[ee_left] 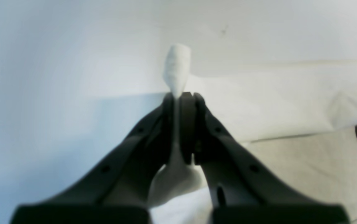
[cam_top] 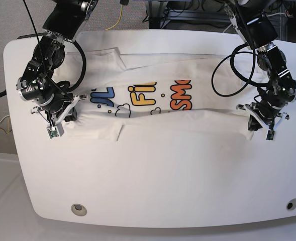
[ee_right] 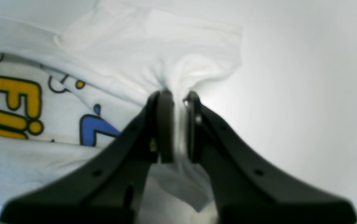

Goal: Fold the T-shirt properly
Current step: 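Lift the shirt with both grippers and fold it toward the robot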

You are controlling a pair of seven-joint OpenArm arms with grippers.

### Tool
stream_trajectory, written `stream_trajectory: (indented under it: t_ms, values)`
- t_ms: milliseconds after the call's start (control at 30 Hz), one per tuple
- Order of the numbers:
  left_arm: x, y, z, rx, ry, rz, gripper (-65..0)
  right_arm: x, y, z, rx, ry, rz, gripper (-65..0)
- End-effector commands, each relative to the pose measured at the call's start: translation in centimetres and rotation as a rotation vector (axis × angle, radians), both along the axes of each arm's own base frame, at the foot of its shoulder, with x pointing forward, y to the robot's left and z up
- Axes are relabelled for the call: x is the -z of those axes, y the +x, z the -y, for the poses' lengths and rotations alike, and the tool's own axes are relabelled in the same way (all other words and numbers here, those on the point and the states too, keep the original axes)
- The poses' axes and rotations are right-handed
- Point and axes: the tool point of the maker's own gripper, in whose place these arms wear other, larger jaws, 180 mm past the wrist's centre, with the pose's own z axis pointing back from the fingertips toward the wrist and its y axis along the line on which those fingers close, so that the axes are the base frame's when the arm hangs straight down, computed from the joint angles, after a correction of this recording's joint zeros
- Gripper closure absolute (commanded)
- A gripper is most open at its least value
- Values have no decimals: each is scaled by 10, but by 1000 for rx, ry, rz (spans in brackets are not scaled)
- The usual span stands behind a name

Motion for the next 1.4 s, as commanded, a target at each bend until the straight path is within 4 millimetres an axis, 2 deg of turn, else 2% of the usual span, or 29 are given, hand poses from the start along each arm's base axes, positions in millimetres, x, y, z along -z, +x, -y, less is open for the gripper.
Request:
stream_trajectory:
  t_ms: [0, 100, 233, 500, 700, 867, 1033, 1267, 1367]
  values:
    - [-19, 6, -4, 3, 19, 60, -27, -11, 4, 4, -2, -11, 44, -71]
    - [-27, 7, -5, 3, 33, 78, -27, -9, 2, 5, 16, -5, 31, -71]
    - [-23, 0, -6, 4, 47, 58, -27, -7, -1, 8, 36, -6, 11, -71]
    - [-33, -2, -8, 5, 80, 62, -27, -3, -10, 17, 40, -36, -56, -71]
    - [-26, -9, -8, 7, 82, 43, -27, -13, -16, 20, 44, -79, -55, -71]
    - [-30, -12, -9, 9, 98, 51, -27, -18, -22, 22, 44, -103, -54, -71]
    - [-31, -17, -9, 11, 109, 51, -27, -16, -31, 34, 52, -143, -110, -71]
    - [-27, -22, -10, 12, 118, 31, -29, -15, -34, 36, 52, -150, -123, -71]
    - [-26, -26, -17, 10, 139, 4, -29, -12, -41, 40, 48, -168, -140, -71]
